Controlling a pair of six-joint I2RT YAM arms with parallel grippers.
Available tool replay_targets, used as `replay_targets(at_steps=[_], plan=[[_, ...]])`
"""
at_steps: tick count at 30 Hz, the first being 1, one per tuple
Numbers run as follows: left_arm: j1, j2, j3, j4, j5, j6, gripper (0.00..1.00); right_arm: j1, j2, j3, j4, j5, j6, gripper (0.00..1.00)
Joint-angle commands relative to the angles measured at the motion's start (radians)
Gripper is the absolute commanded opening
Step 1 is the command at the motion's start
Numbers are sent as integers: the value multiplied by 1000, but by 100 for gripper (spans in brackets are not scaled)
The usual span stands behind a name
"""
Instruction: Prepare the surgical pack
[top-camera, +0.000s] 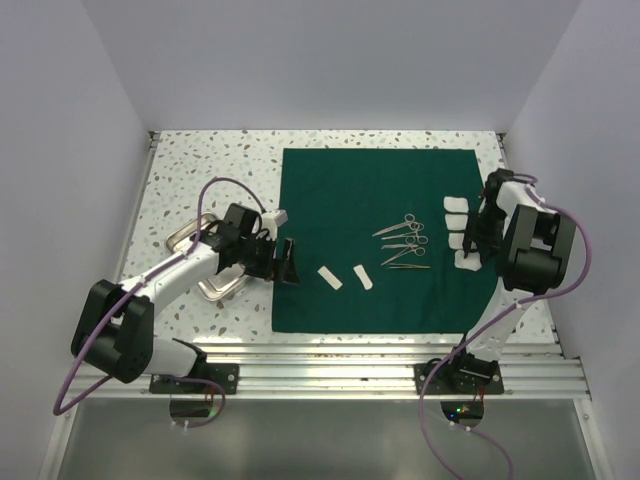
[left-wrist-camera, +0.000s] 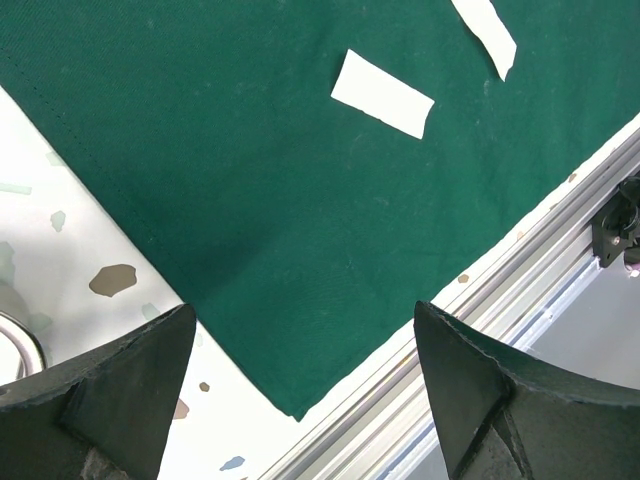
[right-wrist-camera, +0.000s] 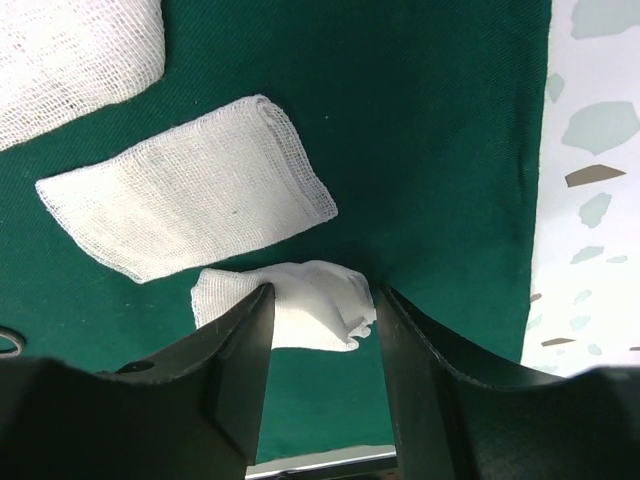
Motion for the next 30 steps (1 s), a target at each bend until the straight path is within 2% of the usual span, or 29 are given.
replay_targets(at_steps=[1,12,19,26,30], plan=[[10,0,4,27,0,7,94,-12,12,-2,34,-22,-20,49],[14,6,4,27,3,7,94,-34,25,-56,65,-72,-32,41],[16,2,6,26,6,9,94,-37,-15,-50,48,-54,-18,27],[16,9,20,4,5,-4,94,-34,-110,-5,-38,-36,34,6],[16,0,14,18,37,-42,95,14,-185,-17,-64,-39,31,4]])
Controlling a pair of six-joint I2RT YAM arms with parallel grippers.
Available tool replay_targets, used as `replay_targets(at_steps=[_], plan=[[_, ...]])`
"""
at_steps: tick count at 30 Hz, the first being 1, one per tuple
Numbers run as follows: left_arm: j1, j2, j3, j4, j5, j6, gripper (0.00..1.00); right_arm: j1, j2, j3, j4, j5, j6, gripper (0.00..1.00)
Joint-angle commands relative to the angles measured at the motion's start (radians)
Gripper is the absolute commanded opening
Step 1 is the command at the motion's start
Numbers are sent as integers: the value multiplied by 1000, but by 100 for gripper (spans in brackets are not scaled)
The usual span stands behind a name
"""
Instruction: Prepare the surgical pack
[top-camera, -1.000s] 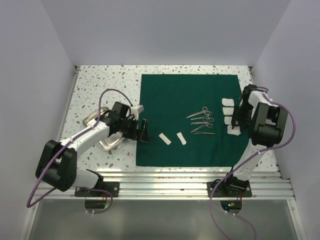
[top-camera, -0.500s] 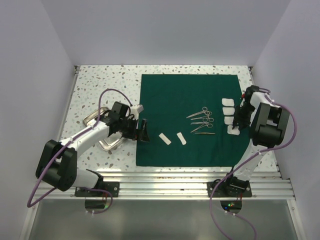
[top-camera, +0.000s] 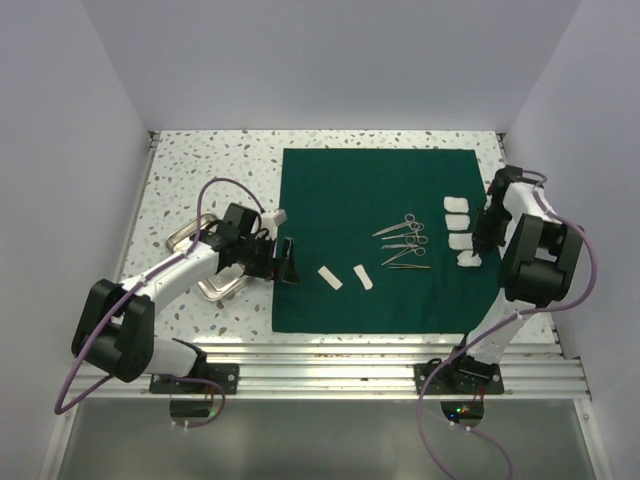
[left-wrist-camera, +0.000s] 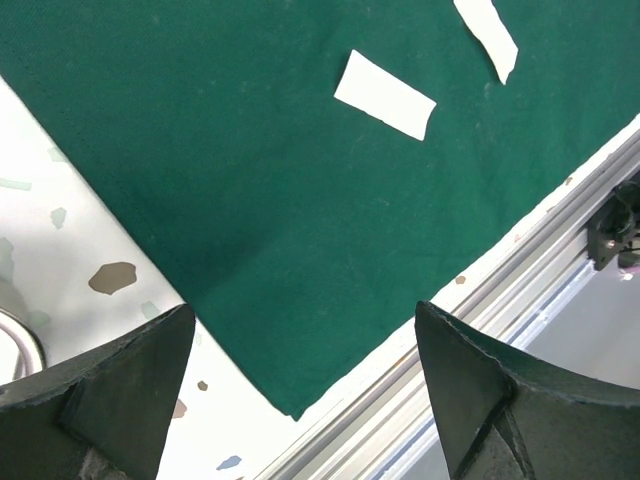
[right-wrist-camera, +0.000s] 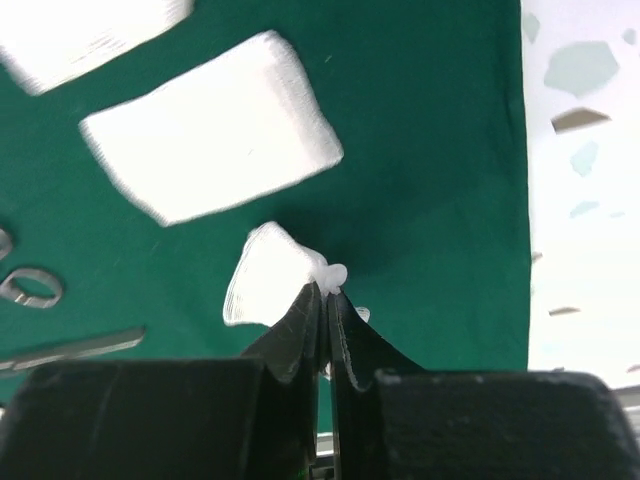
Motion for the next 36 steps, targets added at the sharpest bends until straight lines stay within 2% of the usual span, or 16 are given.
replay_targets(at_steps=[1,4,5,12,17,18,22,28,36], plan=[[9,-20,8,29,46,-42,96,53,-137,6,-54,15,10,3],[9,-65,8,78,84,-81,98,140,-185,14,-74,-37,28,3],[9,-80,9,95,115,-91,98,160,-196,12,-74,-128,34,3],[8,-223,23,253,213,-210,100,381,-278,12,-78,-414,10,2],[0,-298,-14,470,297,-312,100,641,-361,-21,-72,-560,-21,2],[-5,-298,-6,480,310,-309,100,707,-366,-17,-77,-616,-28,2],[-25,-274,11,483,380,-296,100,833,-397,6,-75,-710,-38,2],[-61,-226,14,459,404,-276,100,906,-412,63,-87,-778,-36,2],[-146,-134,-5,546,433,-325,100,938,-432,71,-31,-810,19,2]])
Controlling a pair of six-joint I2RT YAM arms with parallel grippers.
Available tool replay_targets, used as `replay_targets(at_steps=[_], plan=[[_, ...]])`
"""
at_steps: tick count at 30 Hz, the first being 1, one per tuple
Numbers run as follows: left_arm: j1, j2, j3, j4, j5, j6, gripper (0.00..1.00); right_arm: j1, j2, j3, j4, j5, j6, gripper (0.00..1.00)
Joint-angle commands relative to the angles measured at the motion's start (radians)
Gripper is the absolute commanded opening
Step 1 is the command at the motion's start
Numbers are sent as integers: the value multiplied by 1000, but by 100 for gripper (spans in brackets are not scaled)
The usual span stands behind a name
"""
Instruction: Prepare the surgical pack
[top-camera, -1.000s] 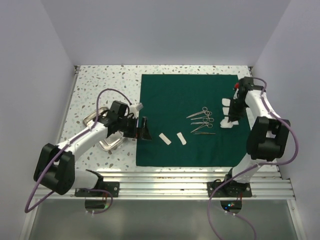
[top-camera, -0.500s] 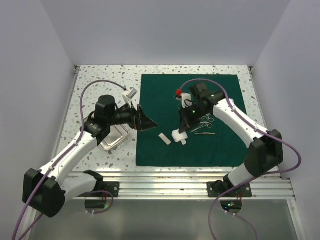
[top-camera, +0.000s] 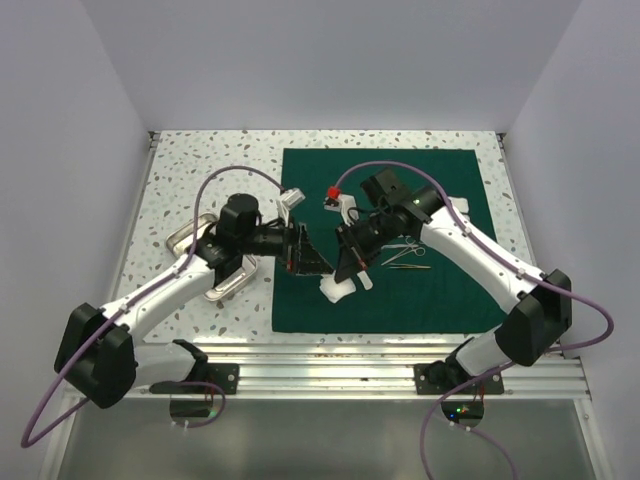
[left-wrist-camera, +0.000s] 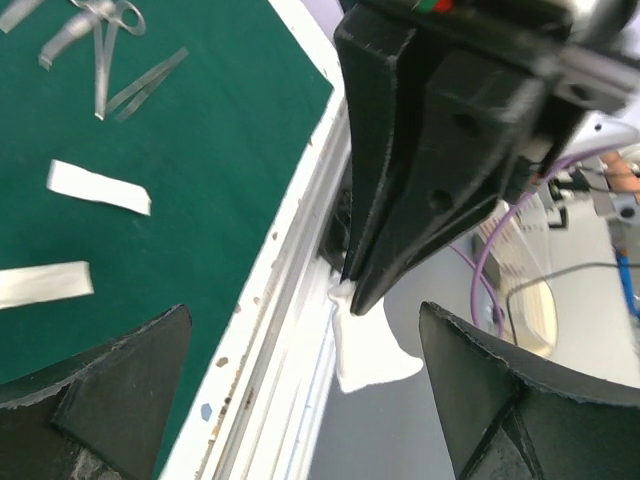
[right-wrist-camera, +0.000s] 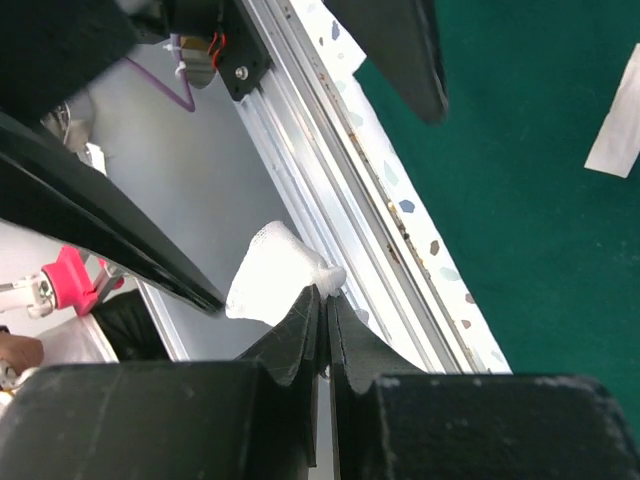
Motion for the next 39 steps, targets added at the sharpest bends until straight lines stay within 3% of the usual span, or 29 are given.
replay_targets(at_steps=[1,12,20,23,24,26,27,29,30,32,36,37,39], plan=[[-34,47,5,71,44,-26,100,7,-44,39,23,-43,24,2],[-47,61,-34,46,138,-6,100,7,-76,25,48,-16,41,2],[-54,70,-55,141,243,-58,91,7,-79,25,60,-17,56,2],[-54,73,-52,166,261,-70,76,6,-82,19,58,-13,54,2],[-54,76,-53,172,266,-79,64,7,-82,17,60,-12,54,2],[-54,75,-52,187,280,-87,53,7,-79,16,64,-16,56,2],[-52,72,-52,195,284,-95,41,7,-77,14,66,-14,56,2],[-52,67,-53,203,286,-98,31,6,-71,19,69,-5,59,2],[-54,63,-53,203,286,-101,18,7,-68,22,66,4,59,2],[-54,57,-55,198,283,-101,3,7,-54,31,60,39,73,2],[-43,27,-58,116,234,-55,0,7,-25,37,23,223,123,15],[-32,21,-61,74,225,-46,0,4,-15,37,2,281,149,24],[-15,-11,-76,63,208,-41,0,-5,-2,28,-9,378,166,26]])
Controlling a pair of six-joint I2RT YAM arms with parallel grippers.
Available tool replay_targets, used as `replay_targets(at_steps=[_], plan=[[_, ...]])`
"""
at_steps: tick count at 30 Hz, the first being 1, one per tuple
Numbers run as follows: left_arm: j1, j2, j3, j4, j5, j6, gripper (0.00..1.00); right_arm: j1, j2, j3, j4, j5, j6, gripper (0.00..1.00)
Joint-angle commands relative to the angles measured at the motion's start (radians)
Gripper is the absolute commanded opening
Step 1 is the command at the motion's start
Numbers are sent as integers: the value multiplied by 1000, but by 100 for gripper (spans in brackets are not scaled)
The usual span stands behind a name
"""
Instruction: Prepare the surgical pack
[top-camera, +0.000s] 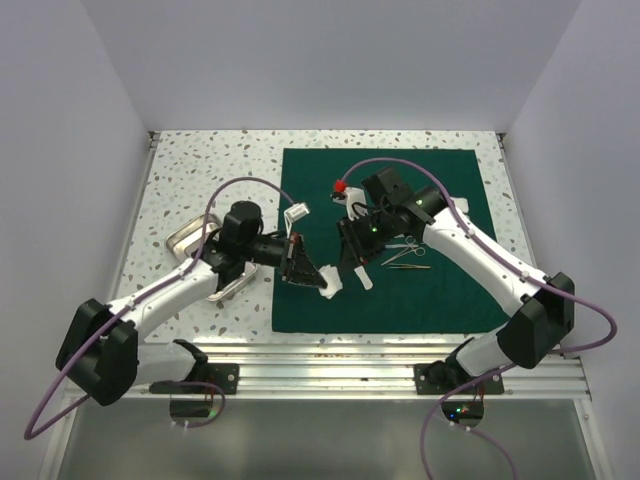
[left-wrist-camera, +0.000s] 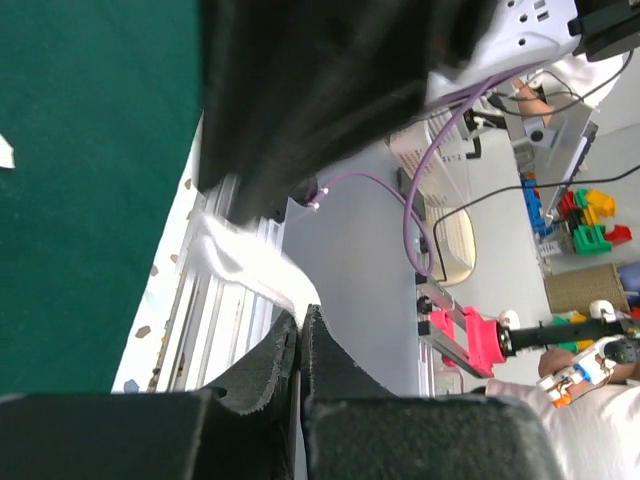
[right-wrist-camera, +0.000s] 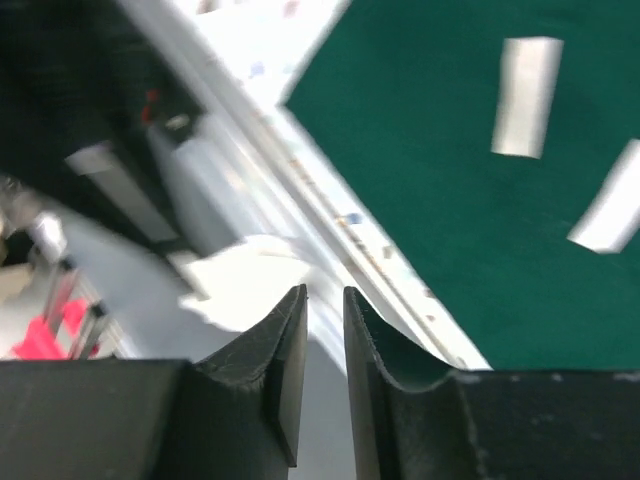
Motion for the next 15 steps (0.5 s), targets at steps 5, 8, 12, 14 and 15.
replay_targets(at_steps=[5,8,12,14,15], plan=[[115,-146,-68,-118,-67,44,0,-92,44,-2,-60,313,93,29],[198,-169,-58,-262,-188,93,0,-104,53,20,-70,335,70,32],[355,-151,20,-461,-429,160,0,-111,85,53,-88,309,47,33],[424,-131,33,-468,-501,165,0,-111,95,54,-86,277,45,33],[493,-125,39,-451,-515,165,0,-111,96,55,-80,268,51,33]])
